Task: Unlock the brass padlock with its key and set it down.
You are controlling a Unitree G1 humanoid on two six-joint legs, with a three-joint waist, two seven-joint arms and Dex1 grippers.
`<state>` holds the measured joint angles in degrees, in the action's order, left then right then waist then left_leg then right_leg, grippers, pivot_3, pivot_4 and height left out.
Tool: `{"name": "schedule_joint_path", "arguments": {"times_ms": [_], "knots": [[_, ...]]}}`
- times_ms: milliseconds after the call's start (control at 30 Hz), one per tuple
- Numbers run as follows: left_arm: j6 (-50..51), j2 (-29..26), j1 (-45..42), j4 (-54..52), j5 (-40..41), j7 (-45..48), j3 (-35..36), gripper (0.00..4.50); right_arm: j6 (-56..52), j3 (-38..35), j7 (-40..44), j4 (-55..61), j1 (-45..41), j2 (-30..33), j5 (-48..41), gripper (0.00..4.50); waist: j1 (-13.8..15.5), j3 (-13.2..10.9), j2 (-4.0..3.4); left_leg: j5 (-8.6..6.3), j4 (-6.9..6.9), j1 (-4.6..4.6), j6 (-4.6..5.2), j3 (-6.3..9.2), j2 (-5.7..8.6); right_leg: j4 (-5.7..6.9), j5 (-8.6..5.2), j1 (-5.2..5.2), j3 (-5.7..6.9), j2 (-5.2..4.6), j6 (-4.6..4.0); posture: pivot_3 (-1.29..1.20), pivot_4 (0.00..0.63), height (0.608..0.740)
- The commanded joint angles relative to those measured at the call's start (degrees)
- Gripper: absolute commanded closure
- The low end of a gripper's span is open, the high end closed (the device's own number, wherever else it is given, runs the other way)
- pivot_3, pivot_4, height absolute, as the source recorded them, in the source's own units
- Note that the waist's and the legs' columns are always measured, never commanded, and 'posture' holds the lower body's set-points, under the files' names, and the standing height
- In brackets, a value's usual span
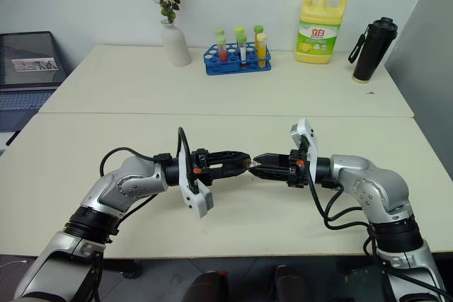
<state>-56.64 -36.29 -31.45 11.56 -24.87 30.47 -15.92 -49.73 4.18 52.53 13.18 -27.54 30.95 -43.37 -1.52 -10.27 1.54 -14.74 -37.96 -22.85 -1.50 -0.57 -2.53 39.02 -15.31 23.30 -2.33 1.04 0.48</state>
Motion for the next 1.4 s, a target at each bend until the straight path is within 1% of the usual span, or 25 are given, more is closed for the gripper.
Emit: {"name": "schedule_joint_path", "arguments": {"times_ms": [33, 167, 533, 700, 833, 933, 1000, 1400], "knots": [[-0.05, -0.54, -0.11, -1.69, 1.10, -0.67, 0.21, 3.54, 0.10, -0.38, 0.52, 0.91, -0.77, -0.47, -0.71, 3.18, 0.00, 0.00, 0.00, 0.00, 0.00, 0.00, 0.00, 0.00, 0.00, 0.00, 0.00, 0.00, 0.00, 0.00, -0.01, 0.00, 0.150, 0.740], [-0.13, -0.62, -0.03, -1.63, 1.11, -0.58, 0.11, 3.54, -0.03, -0.49, 0.48, 0.85, -0.78, -0.57, -0.74, 4.50, 0.00, 0.00, 0.00, 0.00, 0.00, 0.00, 0.00, 0.00, 0.00, 0.00, 0.01, 0.00, 0.00, 0.00, -0.01, 0.00, 0.150, 0.740], [-1.27, -0.83, 0.08, -1.37, 0.41, -1.18, 0.21, 3.54, -2.37, -0.87, 1.65, 0.04, -2.08, 0.45, -1.79, 4.50, 0.00, 0.00, 0.00, 0.00, 0.00, 0.00, 0.00, 0.00, 0.00, 0.00, 0.01, 0.00, 0.00, 0.00, -0.01, 0.00, 0.150, 0.740], [-2.44, -1.19, 0.29, -1.01, -1.16, -2.17, 0.38, 3.54, -7.92, -1.76, 1.43, -2.40, -5.05, 0.88, -3.94, 4.50, 0.00, 0.00, 0.00, 0.00, 0.00, 0.01, 0.00, 0.02, -0.01, 0.01, 0.02, 0.00, 0.00, -0.01, -0.04, 0.00, 0.150, 0.740], [-3.58, -1.21, 0.36, -1.63, -4.11, -4.71, 1.18, 3.54, -22.82, -4.74, -1.37, -9.38, -10.97, 0.33, -10.26, 4.50, -0.01, 0.00, 0.00, 0.00, 0.00, 0.01, 0.00, 0.00, -0.01, 0.01, 0.14, 0.01, -0.02, -0.03, -0.24, 0.00, 0.150, 0.740], [-4.23, -1.60, 0.65, -1.52, -5.42, -5.82, 0.85, 3.54, -28.19, -5.24, -1.88, -12.12, -13.57, 1.21, -11.33, 4.50, 0.00, 0.00, -0.01, 0.00, 0.01, 0.00, 0.00, 0.00, -0.01, 0.02, 0.15, 0.01, 0.00, -0.05, -0.25, 0.00, 0.150, 0.740], [-4.21, -1.66, 0.81, -1.49, -5.96, -6.47, 0.78, 3.54, -29.12, -4.94, -2.11, -12.98, -14.56, 1.57, -10.74, 4.50, 0.00, 0.00, -0.01, 0.00, 0.02, -0.02, 0.01, 0.01, -0.01, 0.01, 0.15, 0.02, 0.02, -0.06, -0.25, 0.00, 0.150, 0.740], [-3.83, -1.51, 0.78, -1.33, -8.91, -9.78, 0.96, 3.54, -35.74, -7.94, -6.03, -16.11, -16.69, -1.80, -12.11, 4.50, -0.01, 0.00, -0.01, 0.00, 0.02, -0.07, 0.01, 0.02, 0.00, 0.02, 0.15, 0.06, 0.01, -0.07, -0.24, 0.00, 0.150, 0.740]]}}
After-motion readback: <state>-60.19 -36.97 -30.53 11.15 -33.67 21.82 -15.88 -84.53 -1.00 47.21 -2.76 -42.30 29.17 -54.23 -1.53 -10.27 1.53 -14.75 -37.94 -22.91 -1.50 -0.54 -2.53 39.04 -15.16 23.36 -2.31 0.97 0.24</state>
